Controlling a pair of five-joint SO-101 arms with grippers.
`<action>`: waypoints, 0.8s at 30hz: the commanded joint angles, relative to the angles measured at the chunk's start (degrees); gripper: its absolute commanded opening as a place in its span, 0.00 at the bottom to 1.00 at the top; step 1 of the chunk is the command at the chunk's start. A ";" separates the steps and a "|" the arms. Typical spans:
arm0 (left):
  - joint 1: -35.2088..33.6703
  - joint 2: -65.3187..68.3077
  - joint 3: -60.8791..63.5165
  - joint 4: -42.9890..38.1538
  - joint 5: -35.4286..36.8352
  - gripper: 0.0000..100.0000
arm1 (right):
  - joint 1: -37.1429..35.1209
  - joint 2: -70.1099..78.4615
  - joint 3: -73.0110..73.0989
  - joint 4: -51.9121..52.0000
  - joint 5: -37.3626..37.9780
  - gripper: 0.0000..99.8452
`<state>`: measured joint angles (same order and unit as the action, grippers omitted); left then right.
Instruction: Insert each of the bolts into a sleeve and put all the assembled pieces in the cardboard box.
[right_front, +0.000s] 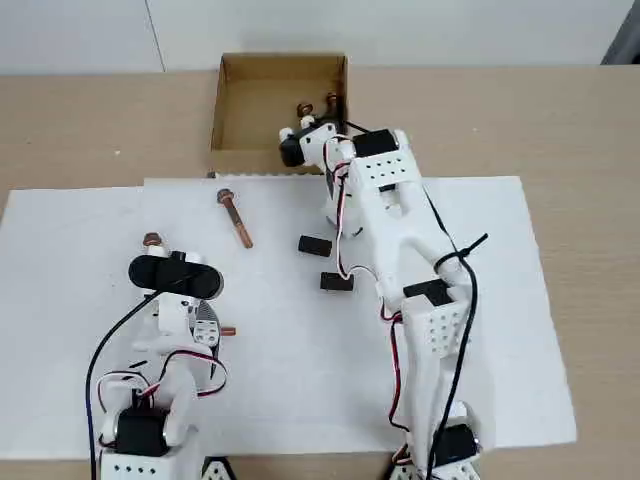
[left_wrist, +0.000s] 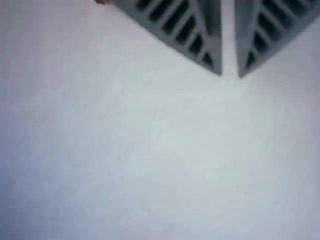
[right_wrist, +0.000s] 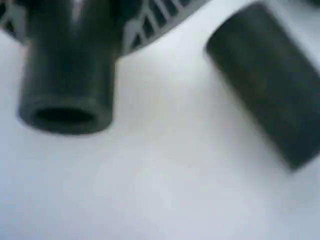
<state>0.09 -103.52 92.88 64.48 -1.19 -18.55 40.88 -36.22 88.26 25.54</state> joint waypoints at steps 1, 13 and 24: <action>-0.09 -0.53 -0.22 -1.41 -0.09 0.01 | -0.22 -8.22 -5.01 4.53 0.44 0.00; -0.18 -0.35 -7.78 1.05 0.00 0.01 | 0.48 -28.79 2.46 11.03 -2.99 0.00; -8.88 21.36 -30.90 9.23 -1.67 0.01 | 1.54 -51.38 34.46 10.59 -3.25 0.00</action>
<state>-4.66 -91.65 70.46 73.54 -3.30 -18.20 -3.52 -6.59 98.20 23.16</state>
